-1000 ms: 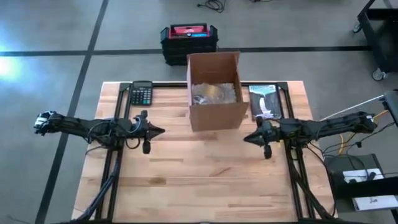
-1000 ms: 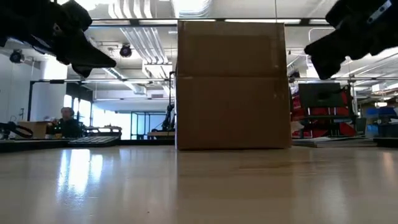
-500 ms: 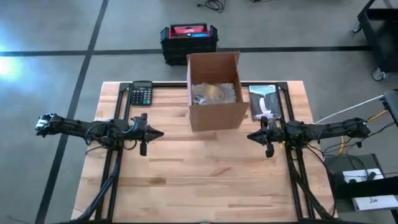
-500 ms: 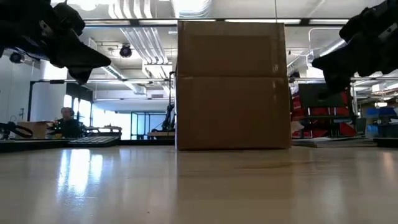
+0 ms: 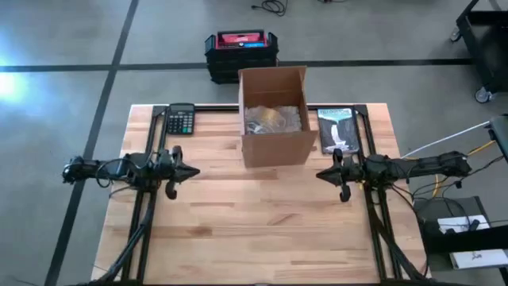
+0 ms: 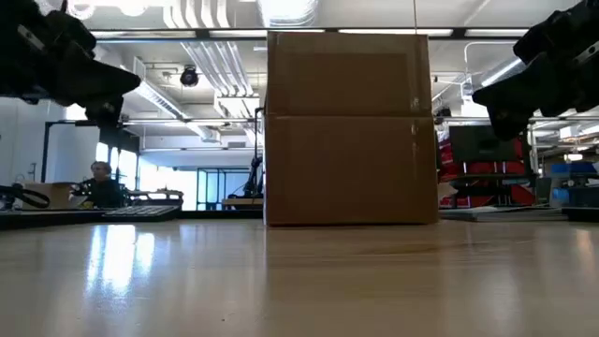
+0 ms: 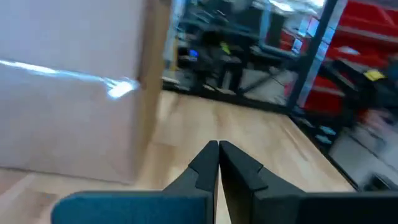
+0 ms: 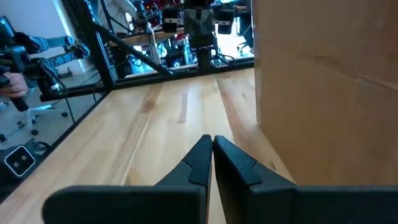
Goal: Wrap mug
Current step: Return to Home Position
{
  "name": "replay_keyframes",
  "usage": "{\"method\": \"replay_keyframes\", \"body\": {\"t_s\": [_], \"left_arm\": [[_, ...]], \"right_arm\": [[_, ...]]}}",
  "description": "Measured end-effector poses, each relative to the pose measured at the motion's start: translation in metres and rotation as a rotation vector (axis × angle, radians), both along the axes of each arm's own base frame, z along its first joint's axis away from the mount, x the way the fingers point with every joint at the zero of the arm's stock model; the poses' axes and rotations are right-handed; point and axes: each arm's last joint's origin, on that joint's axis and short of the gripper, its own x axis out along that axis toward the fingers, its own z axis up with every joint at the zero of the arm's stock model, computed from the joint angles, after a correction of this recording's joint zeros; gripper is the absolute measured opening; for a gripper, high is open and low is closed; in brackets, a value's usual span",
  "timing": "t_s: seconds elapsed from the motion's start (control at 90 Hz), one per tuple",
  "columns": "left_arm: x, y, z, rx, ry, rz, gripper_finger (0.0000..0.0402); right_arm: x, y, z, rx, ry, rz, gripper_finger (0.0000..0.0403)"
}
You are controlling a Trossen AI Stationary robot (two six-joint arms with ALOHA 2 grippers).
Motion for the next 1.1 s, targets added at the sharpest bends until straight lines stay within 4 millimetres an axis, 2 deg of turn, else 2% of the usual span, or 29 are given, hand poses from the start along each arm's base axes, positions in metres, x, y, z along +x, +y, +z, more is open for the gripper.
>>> {"method": "replay_keyframes", "body": {"t_s": [0.367, 1.1], "left_arm": [[0.004, -0.002, -0.006, 0.048, -0.07, -0.051, 0.0], [0.013, -0.002, -0.018, 0.084, 0.073, -0.042, 0.0]], "right_arm": [[0.0, 0.0, 0.0, -0.001, 0.001, 0.0, 0.0002], [0.0, 0.0, -0.001, -0.017, 0.004, 0.001, 0.0002]]}}
